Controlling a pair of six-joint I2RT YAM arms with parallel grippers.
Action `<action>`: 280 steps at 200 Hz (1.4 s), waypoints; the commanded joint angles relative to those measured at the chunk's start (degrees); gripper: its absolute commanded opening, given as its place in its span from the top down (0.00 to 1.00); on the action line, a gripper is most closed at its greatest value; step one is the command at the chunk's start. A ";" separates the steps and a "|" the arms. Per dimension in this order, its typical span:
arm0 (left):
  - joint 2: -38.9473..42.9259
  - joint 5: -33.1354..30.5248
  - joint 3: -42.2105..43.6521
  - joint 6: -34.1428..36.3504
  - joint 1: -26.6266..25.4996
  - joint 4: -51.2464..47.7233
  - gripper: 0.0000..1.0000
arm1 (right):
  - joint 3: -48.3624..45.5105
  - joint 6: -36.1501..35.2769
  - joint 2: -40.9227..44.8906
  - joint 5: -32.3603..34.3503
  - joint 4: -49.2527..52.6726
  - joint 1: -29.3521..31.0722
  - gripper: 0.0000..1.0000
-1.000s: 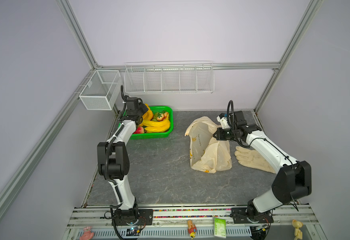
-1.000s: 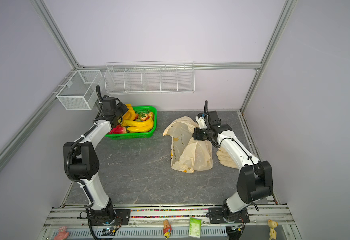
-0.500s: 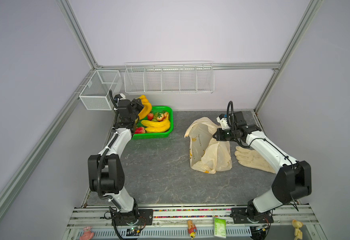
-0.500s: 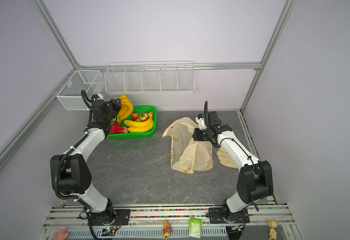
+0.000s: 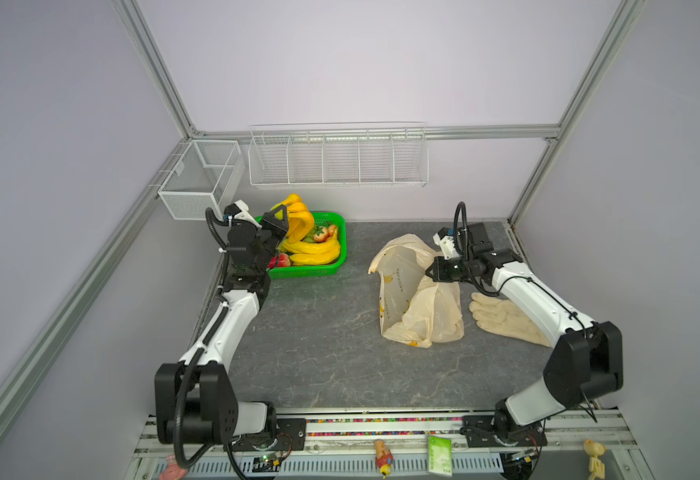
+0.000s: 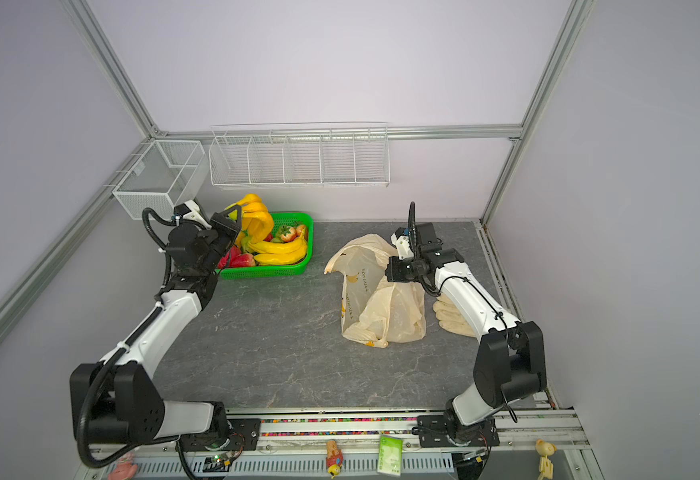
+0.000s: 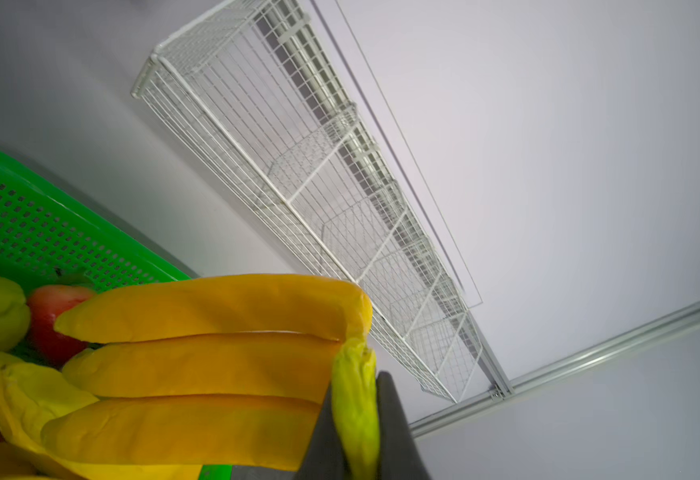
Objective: Place the fake fruits into the plastic bag and tie a complex knot
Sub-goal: 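Carry the bananas with the left gripper into the bag and release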
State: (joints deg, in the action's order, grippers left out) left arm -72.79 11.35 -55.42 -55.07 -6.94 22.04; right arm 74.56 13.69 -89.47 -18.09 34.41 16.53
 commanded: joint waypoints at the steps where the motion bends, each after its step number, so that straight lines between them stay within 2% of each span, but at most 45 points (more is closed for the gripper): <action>1: 11.19 -0.09 3.42 7.90 -5.79 -6.47 1.00 | -0.26 -0.22 1.19 -0.71 -0.38 -0.10 0.94; 25: 20.82 -2.80 7.71 16.47 -13.24 -21.96 1.00 | 0.59 -0.94 0.84 -0.18 0.69 -0.16 0.94; 52: 26.71 3.64 14.35 19.11 -17.44 -30.73 1.00 | 2.98 -2.51 -0.85 -0.93 3.44 -0.11 0.94; 68: 29.24 4.73 16.82 21.75 -20.93 -35.62 1.00 | 4.38 -3.70 -1.99 -1.54 5.10 -0.14 0.94; 101: 28.40 1.39 15.34 30.98 -33.20 -43.47 1.00 | 7.97 -6.46 -4.51 -1.19 9.76 0.45 0.93; 147: 16.80 7.12 8.40 43.51 -45.12 -41.99 1.00 | 9.44 -8.49 -4.41 0.90 12.43 2.38 0.93; 167: 12.64 11.87 5.34 47.14 -45.99 -38.44 1.00 | 8.96 -9.44 -3.49 0.54 12.67 3.15 0.93; 190: 9.88 13.21 2.81 50.91 -45.96 -34.48 1.00 | 7.93 -10.11 -2.23 -0.10 12.70 3.75 0.93; 222: 7.45 7.42 2.10 51.99 -45.73 -27.94 1.00 | 6.09 -10.78 -0.09 -1.48 12.68 3.88 0.93; 235: 5.93 7.47 1.40 53.54 -45.52 -26.42 1.00 | 5.69 -11.01 0.76 -2.00 12.78 3.90 0.93; 260: 2.01 12.88 -0.34 56.66 -44.45 -23.53 1.00 | 5.43 -11.12 2.05 -4.67 12.78 4.01 0.93; 280: -1.33 17.71 -0.51 55.76 -41.76 -19.06 1.00 | 5.19 -11.45 3.00 -7.44 12.78 4.12 0.93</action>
State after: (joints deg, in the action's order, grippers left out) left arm -71.05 22.92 -53.89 -1.78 -51.29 -4.58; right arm 80.88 4.21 -88.73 -20.86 46.13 20.16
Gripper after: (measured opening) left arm 0.093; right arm 0.067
